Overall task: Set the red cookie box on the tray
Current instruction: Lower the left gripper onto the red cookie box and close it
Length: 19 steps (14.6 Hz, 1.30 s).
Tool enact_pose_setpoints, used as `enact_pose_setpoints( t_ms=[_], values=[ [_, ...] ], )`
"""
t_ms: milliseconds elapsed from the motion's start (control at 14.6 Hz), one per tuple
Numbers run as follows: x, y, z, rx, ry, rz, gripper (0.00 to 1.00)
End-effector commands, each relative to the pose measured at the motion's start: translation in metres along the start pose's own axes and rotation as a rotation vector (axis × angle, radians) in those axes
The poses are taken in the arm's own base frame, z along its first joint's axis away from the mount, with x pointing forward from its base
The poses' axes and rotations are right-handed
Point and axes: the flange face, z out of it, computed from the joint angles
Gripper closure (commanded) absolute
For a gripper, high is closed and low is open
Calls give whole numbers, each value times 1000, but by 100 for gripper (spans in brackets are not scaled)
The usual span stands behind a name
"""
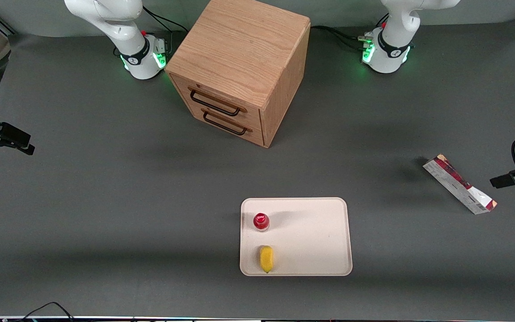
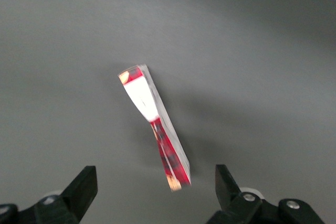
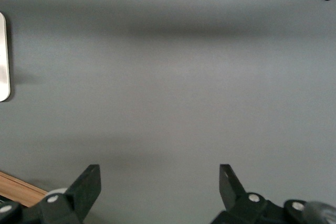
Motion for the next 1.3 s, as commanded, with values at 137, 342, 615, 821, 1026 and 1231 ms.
enact_pose_setpoints(
  t_ms=[137, 342, 615, 821, 1026, 1231],
  values=[
    [-24, -17, 91, -25, 57, -147, 0],
    [-29, -15, 135, -40, 57, -229, 0],
    [-24, -10, 174, -68, 63, -277, 0],
    [-29, -8, 201, -55, 87, -277, 0],
    [-32, -8, 221, -48, 112, -285, 12],
    [-35, -4, 227, -56, 97, -291, 80]
  ],
)
